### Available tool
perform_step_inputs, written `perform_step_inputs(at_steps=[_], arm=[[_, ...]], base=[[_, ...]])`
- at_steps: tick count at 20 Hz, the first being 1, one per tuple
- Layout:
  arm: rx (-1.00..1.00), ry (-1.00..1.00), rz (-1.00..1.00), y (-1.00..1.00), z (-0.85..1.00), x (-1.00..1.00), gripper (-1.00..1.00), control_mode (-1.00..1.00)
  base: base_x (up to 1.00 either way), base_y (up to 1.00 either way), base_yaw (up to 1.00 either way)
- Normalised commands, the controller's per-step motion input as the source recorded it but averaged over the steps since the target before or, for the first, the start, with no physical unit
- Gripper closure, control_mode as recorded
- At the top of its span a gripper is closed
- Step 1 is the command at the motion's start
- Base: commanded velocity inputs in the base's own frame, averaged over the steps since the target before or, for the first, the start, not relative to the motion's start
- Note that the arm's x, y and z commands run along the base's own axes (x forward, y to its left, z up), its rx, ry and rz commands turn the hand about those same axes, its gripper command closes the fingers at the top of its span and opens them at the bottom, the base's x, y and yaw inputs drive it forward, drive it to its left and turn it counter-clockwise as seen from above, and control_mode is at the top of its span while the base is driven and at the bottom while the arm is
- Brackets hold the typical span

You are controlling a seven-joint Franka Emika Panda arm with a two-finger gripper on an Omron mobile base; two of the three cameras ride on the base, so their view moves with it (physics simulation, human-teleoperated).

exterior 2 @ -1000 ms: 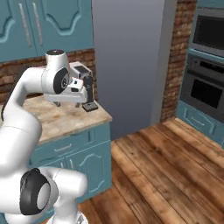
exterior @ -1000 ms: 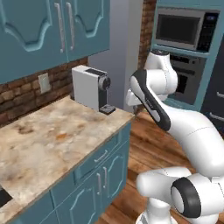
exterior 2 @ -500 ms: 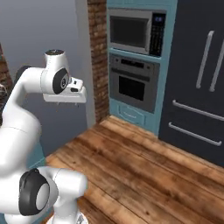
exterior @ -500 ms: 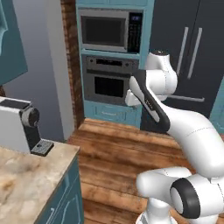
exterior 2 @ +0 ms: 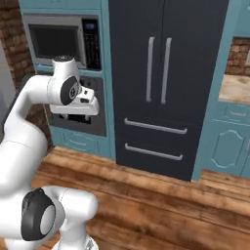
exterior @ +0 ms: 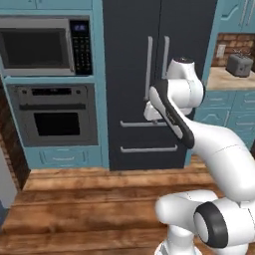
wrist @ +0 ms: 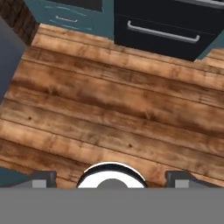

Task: Navigate to the fridge.

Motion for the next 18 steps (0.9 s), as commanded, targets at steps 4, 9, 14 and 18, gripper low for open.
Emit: perform_step_inputs(at_steps=[4, 9, 14, 18], arm=[[0.00, 0.00, 0.00, 0.00, 0.00, 0.00, -1.00, 1.00], [0.00, 0.00, 0.00, 0.00, 0.00, 0.00, -1.00, 1.00], [0.00, 0.00, 0.00, 0.00, 0.00, 0.00, -1.00, 1.00], [0.00, 0.00, 0.00, 0.00, 0.00, 0.00, -1.00, 1.00]], base=[[1.00, 0.08, -0.32], [1.00, -0.15, -0.06], [1.00, -0.16, 0.00], [1.00, -0.24, -0.05]])
